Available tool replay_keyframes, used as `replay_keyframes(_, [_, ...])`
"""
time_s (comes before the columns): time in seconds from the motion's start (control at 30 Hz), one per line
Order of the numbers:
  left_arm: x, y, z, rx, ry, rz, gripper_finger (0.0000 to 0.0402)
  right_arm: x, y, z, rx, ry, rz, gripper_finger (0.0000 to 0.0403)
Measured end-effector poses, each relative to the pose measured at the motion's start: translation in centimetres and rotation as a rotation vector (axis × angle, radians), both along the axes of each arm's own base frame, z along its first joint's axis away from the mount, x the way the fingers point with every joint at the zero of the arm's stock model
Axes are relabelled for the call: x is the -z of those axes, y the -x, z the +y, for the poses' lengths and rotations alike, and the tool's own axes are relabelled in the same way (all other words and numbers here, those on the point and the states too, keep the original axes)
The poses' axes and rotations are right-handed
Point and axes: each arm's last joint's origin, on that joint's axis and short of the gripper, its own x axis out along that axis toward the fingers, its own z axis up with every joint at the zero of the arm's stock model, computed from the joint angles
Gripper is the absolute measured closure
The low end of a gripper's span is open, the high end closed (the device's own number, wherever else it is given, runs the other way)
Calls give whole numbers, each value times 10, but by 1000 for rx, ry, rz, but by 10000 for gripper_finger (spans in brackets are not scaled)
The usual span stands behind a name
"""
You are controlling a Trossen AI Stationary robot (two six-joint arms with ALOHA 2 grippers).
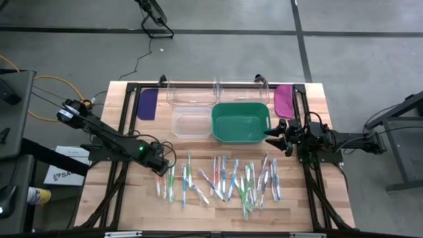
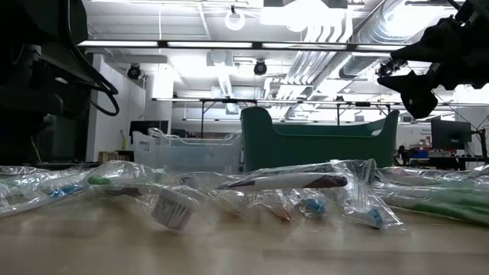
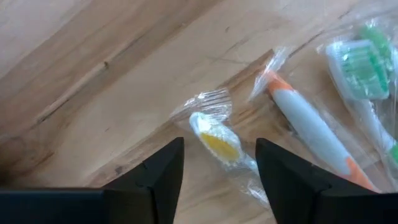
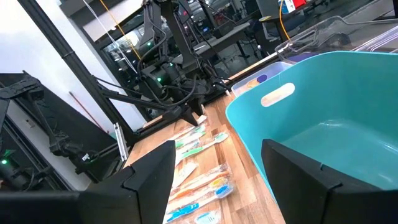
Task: Pick & Place Toothbrushes
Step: Put the orange toothbrush into the left transparent bin
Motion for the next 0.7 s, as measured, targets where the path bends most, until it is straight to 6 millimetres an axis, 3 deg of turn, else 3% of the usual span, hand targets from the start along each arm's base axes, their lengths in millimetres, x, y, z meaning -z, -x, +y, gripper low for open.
replay_keyframes(0.43, [0, -1, -1, 96, 0, -13, 389, 0, 0, 0, 0, 0, 0, 170])
replay_keyframes(0.7, [-7, -8, -4, 202, 32, -126, 400, 0, 0, 0, 0, 0, 0, 170])
